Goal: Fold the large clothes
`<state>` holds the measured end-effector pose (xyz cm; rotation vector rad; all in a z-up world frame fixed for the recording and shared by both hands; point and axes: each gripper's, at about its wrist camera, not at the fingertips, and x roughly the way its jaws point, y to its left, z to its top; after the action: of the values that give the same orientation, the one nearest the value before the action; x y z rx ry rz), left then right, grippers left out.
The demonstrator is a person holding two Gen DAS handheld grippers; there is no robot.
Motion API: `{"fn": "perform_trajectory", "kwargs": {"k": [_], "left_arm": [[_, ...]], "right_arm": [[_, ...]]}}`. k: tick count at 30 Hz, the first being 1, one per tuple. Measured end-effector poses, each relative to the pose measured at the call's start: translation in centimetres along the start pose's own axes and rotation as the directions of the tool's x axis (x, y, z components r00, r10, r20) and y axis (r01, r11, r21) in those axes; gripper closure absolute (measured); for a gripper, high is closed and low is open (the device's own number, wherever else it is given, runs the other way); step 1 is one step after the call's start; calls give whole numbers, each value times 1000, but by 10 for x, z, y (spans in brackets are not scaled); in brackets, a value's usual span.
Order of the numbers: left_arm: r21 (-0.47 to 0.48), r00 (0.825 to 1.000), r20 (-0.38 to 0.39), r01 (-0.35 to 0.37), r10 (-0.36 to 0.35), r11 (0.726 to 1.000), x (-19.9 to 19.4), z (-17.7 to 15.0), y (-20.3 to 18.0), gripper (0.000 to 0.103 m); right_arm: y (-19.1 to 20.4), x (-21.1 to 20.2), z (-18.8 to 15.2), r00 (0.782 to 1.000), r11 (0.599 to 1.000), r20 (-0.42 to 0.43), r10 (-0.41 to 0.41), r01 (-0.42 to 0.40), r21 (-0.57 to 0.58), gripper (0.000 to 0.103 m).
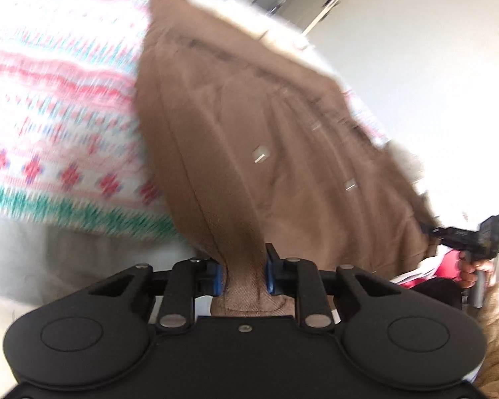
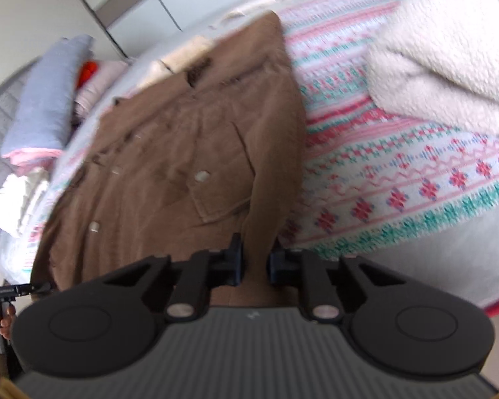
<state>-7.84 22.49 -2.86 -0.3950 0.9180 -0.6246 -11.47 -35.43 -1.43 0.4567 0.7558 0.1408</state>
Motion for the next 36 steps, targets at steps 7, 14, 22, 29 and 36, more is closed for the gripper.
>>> {"fn": "perform_trajectory", "kwargs": {"k": [7,14,22,29,36], "left_arm": [[-23,981,120,155,-151,988,-14,31,-17,83],[-65,952,229,223,-203,973,-3,79,-25,83],[-226,944,316,172,-95,959,26,153,6,86],[-430,929,350,45,120,902,82,179,74,86],[-448,919,308,-90,248,890,109,187,96,85]], "right_arm": [[7,-14,28,978,982,119,174,-181,51,94],[34,10,84,963,977,173,207,-214,23,95],[22,70,135,965,964,195,178,-210,161,95],[-31,123,156,971,912,226,78,-161,378,95],[-69,156,157,981,870,193,21,-113,480,95]]}}
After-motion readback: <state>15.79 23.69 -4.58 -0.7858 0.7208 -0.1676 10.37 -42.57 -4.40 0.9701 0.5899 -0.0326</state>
